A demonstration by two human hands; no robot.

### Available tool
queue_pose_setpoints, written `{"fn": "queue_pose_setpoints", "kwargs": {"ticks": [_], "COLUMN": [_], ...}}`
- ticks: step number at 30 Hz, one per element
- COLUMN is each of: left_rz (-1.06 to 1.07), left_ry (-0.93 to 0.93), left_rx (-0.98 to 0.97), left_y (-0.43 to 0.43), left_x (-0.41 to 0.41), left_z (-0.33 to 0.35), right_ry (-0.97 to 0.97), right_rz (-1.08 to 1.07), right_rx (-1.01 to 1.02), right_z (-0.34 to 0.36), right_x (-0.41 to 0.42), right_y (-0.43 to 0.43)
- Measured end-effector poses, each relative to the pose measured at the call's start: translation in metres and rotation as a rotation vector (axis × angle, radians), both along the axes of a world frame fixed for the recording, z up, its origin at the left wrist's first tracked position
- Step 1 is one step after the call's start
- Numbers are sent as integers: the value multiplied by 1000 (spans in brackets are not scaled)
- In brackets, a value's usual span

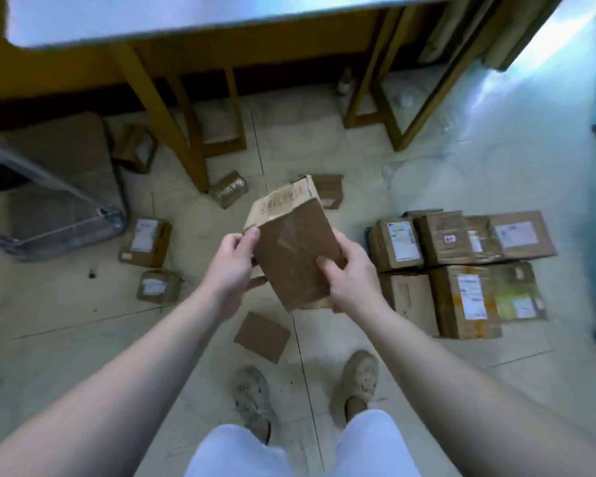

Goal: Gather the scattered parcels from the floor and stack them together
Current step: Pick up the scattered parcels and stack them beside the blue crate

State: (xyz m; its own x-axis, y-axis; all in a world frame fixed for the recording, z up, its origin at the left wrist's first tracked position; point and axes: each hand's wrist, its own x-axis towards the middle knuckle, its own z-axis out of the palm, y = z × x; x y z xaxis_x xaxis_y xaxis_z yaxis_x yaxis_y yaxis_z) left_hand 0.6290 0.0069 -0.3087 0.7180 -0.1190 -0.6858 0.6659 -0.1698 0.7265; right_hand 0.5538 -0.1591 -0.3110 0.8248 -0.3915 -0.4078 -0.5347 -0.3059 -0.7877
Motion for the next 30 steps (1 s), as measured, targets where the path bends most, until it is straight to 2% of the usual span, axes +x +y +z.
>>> {"fn": "queue_pose_setpoints", "kwargs": {"ticks": [4, 10, 12, 16, 19, 23, 26, 30], "left_rz": [-90, -181, -153, -100, -159, -211, -311, -447], "left_ry": [-21, -69, -104, -240, -281, -327, -338, -331], "left_rx": [-39, -68, -113, -155, -214, -263, -275, -285], "left_y": [13, -1, -13, -46, -69, -98, -123, -162], "left_x": [-20, -74, -94, -129, -154, -172, -182, -200], "left_z": [91, 163, 176, 200, 211, 229, 238, 246], "right_ry": [-192, -452, -486, -495, -374, -266, -193, -208], "right_rz": [198, 459, 410, 121, 9, -24, -39, -141], "right_rx": [-279, -604, -505, -132, 160, 538, 680, 599], "right_z": [83, 160, 178, 205, 221, 233, 238, 243], "right_x": [-36, -78, -95, -122, -140, -173, -202, -243], "right_y": [0, -19, -34, -77, -110, -146, -168, -199]}}
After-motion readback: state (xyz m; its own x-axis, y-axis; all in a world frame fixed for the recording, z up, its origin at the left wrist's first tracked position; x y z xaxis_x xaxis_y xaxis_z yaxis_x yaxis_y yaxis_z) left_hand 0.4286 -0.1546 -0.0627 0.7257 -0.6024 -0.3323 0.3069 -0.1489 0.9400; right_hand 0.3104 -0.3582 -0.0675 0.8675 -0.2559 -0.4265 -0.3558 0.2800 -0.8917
